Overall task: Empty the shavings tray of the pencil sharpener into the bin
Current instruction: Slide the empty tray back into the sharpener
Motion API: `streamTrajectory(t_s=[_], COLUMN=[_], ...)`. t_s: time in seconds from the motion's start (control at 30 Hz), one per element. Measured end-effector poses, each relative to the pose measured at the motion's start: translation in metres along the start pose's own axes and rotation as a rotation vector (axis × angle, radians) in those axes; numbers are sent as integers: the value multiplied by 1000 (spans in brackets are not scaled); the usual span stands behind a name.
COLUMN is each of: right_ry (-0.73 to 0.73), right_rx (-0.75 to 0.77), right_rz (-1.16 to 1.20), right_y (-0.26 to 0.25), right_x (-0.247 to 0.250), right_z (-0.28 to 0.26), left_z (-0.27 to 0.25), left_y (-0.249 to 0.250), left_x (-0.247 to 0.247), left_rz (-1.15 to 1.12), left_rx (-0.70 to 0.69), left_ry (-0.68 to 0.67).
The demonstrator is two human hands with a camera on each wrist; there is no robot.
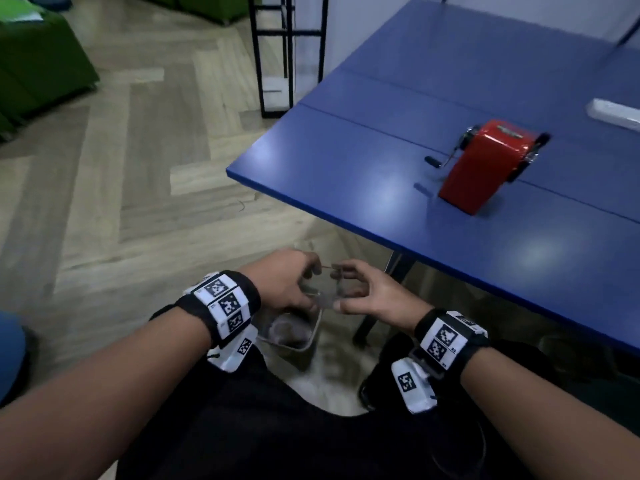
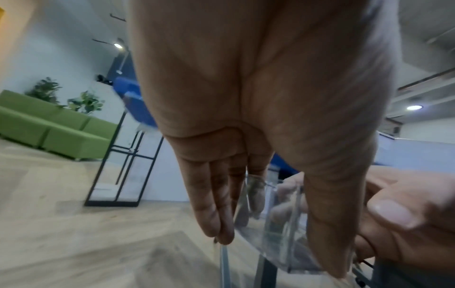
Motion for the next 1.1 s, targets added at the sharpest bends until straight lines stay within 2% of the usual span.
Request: streamTrajectory(t_s=[0.23,0.53,0.67,0.77,0.93,1.1], right_ry=[135,336,445,552,698,736], right_rx=[191,305,343,364,335,282], right_rz=[-38,-108,-120,-167,-204,-256], right_y=[-50,-85,-90,-87,-79,-80], right_x=[18,65,97,127,171,199], right_z=[-81,-172,-209,-236,-265,-258], left_z=[-37,-52,-47,-33,18,84], left_y=[61,159,193,211,238,250], left_x=[60,112,141,179,233,234], left_rz=[139,188,265,305,357,493], left_rx=[-138,-334,-408,-426,-420,-383], left_ry=[20,43,4,54,298,288])
Point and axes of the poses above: each hand's wrist, its own z-axis towards the middle knuckle, its own x-axis out of the back of the hand, y = z × x, the point moved 7 cm from there along z, towards the middle knuckle, and after that the axes turned 8 degrees about z, right-handed, at the moved point
